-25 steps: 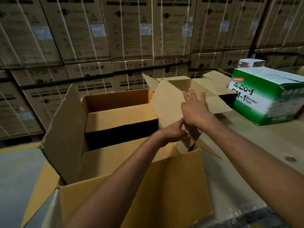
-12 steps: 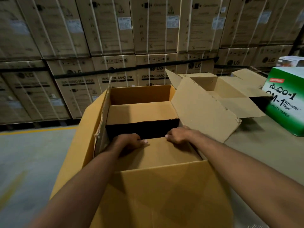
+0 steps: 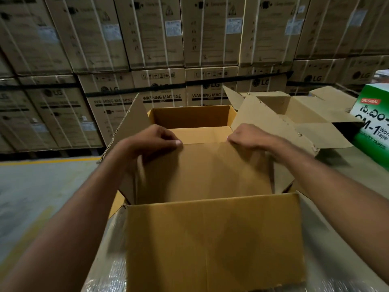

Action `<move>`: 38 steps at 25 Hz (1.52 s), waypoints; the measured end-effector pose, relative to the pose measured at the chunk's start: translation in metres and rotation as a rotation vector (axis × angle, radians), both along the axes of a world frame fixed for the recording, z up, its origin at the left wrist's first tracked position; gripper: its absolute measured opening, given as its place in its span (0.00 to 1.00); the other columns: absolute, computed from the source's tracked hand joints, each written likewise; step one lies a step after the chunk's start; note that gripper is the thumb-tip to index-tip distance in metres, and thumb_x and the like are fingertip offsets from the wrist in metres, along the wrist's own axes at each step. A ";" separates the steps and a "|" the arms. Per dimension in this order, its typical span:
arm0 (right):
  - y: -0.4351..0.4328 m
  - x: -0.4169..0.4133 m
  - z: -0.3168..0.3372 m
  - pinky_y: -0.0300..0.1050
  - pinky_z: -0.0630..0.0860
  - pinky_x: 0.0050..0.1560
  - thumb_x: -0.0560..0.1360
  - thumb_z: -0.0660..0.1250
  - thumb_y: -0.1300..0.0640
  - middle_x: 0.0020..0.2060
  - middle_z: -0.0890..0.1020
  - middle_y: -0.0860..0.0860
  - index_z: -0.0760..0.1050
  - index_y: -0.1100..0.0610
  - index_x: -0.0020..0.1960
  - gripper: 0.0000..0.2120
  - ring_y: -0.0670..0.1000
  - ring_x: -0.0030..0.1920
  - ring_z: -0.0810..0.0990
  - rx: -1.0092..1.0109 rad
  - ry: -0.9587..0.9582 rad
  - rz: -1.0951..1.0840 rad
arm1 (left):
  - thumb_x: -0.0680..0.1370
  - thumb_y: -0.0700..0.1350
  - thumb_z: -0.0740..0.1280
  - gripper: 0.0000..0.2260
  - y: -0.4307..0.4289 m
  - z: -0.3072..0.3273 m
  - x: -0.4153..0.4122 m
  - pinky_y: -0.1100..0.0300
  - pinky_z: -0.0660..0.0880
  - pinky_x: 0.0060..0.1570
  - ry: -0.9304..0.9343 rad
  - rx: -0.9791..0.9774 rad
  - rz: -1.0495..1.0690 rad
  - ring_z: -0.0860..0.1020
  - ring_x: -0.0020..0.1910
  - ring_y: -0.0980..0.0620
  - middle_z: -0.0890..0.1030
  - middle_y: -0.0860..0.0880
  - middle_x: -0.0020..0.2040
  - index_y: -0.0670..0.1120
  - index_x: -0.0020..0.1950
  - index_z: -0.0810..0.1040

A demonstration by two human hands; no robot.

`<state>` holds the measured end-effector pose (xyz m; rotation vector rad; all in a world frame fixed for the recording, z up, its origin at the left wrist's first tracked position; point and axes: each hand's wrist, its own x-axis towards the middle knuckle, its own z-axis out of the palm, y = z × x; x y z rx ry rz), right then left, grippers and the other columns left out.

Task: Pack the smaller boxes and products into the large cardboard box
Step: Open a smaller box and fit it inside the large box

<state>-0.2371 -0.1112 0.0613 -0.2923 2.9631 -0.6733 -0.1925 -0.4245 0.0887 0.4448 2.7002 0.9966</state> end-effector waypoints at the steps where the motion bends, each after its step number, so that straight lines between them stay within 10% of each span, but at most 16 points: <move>1: 0.004 0.008 0.018 0.47 0.75 0.43 0.81 0.66 0.47 0.38 0.79 0.53 0.81 0.57 0.43 0.15 0.51 0.40 0.79 -0.060 -0.038 -0.007 | 0.79 0.52 0.69 0.12 -0.001 0.017 0.012 0.62 0.80 0.45 -0.052 0.051 0.008 0.84 0.49 0.55 0.85 0.52 0.51 0.48 0.59 0.84; 5: 0.022 0.059 0.067 0.48 0.80 0.49 0.80 0.68 0.55 0.42 0.86 0.55 0.86 0.58 0.48 0.10 0.51 0.43 0.85 -0.185 -0.394 0.255 | 0.79 0.51 0.67 0.14 -0.009 0.049 0.051 0.63 0.80 0.37 -0.292 0.027 -0.147 0.84 0.41 0.50 0.87 0.46 0.47 0.41 0.54 0.84; 12: 0.016 0.083 0.028 0.56 0.77 0.64 0.79 0.72 0.59 0.64 0.82 0.55 0.78 0.52 0.70 0.20 0.54 0.62 0.80 -0.025 -0.781 0.528 | 0.73 0.58 0.71 0.22 -0.008 0.005 0.075 0.61 0.78 0.54 -0.427 -0.358 -0.378 0.79 0.57 0.51 0.82 0.47 0.59 0.46 0.61 0.79; 19: -0.047 0.043 0.041 0.59 0.80 0.61 0.70 0.79 0.54 0.68 0.78 0.49 0.70 0.46 0.76 0.37 0.52 0.64 0.80 0.465 -0.942 0.489 | 0.73 0.72 0.64 0.37 0.033 0.015 0.027 0.51 0.71 0.66 -0.155 -0.955 -0.173 0.72 0.70 0.46 0.71 0.51 0.73 0.50 0.75 0.70; 27: -0.089 -0.078 -0.042 0.53 0.77 0.64 0.75 0.74 0.43 0.67 0.78 0.53 0.68 0.53 0.77 0.34 0.56 0.63 0.78 0.906 -0.235 0.410 | 0.69 0.69 0.72 0.37 0.042 -0.019 -0.092 0.43 0.74 0.67 -0.469 -1.080 -0.098 0.78 0.59 0.44 0.77 0.47 0.68 0.48 0.70 0.75; 34: -0.086 -0.132 -0.101 0.56 0.74 0.68 0.75 0.74 0.46 0.72 0.73 0.57 0.62 0.57 0.78 0.38 0.60 0.68 0.75 0.714 -0.221 0.340 | 0.74 0.61 0.72 0.42 0.037 -0.105 -0.151 0.41 0.65 0.73 -0.150 -1.000 0.010 0.64 0.76 0.41 0.63 0.45 0.79 0.48 0.81 0.57; 38: -0.091 -0.144 -0.098 0.60 0.70 0.67 0.74 0.73 0.47 0.70 0.72 0.57 0.59 0.54 0.79 0.39 0.60 0.69 0.72 0.552 0.116 0.215 | 0.75 0.59 0.72 0.46 0.032 -0.097 -0.170 0.40 0.61 0.75 0.043 -1.017 0.045 0.54 0.79 0.40 0.52 0.44 0.81 0.49 0.83 0.47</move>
